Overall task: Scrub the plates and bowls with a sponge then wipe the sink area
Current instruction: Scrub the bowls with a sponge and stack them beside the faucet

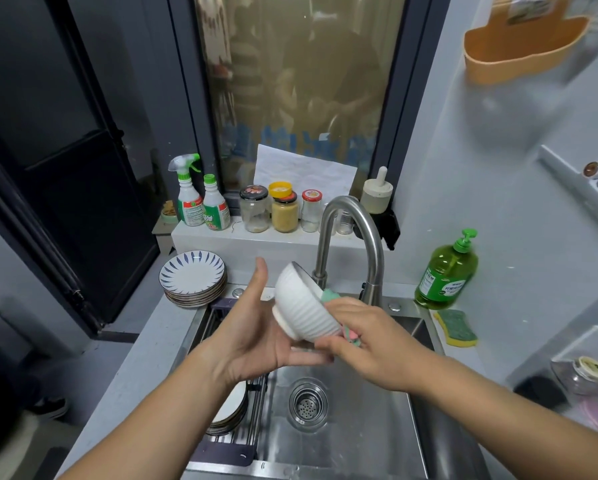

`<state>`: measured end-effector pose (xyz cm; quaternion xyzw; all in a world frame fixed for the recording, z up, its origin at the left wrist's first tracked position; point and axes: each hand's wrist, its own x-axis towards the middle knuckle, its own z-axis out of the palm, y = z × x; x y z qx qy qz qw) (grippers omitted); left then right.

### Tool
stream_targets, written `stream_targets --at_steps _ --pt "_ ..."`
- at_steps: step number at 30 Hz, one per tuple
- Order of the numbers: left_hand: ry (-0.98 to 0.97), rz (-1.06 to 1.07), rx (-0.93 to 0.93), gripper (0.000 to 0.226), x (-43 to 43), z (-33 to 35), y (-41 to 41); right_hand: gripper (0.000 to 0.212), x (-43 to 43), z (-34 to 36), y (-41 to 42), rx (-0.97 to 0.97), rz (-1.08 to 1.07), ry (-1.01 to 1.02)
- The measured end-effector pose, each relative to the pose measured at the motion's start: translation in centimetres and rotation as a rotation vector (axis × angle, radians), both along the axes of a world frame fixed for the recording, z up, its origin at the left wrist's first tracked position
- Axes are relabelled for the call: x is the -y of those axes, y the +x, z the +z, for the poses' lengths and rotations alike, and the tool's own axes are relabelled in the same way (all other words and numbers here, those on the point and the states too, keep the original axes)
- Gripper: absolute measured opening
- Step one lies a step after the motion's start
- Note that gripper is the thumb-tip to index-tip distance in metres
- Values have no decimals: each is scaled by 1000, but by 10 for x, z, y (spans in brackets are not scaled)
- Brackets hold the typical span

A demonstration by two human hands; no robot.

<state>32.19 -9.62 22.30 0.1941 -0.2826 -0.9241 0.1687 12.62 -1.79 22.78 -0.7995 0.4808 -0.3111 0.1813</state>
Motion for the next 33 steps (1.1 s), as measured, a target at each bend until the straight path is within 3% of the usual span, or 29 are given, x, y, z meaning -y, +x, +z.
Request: stream_targets --at_steps 4,7,10,12,16,21,23,28,33 --pt "-151 241 68 124 -16 -12 -12 33 -6 -11 14 207 -145 84" --pt "-163 278 89 105 -18 -9 -13 36 -9 -2 32 296 -136 101" --pt "-122 189 56 93 -14 -2 -4 33 -11 7 27 84 -5 -25" --pt "-62 17 94 107 -7 -1 3 30 -9 14 16 -82 59 -85" --pt "-57 -232 61 124 -8 -2 9 37 -7 17 10 -130 152 -224" --pt "26 -162 -127 118 -15 -7 3 30 -6 6 9 -119 117 -274" --pt "-39 -95 -173 113 -17 -11 -1 31 -7 4 7 -49 55 -241" --pt "-189 63 -82 96 -22 -13 -7 49 -5 6 4 8 -102 -71" --pt "-160 -60 -1 98 -16 -14 -5 45 -10 20 -3 -143 82 -118"
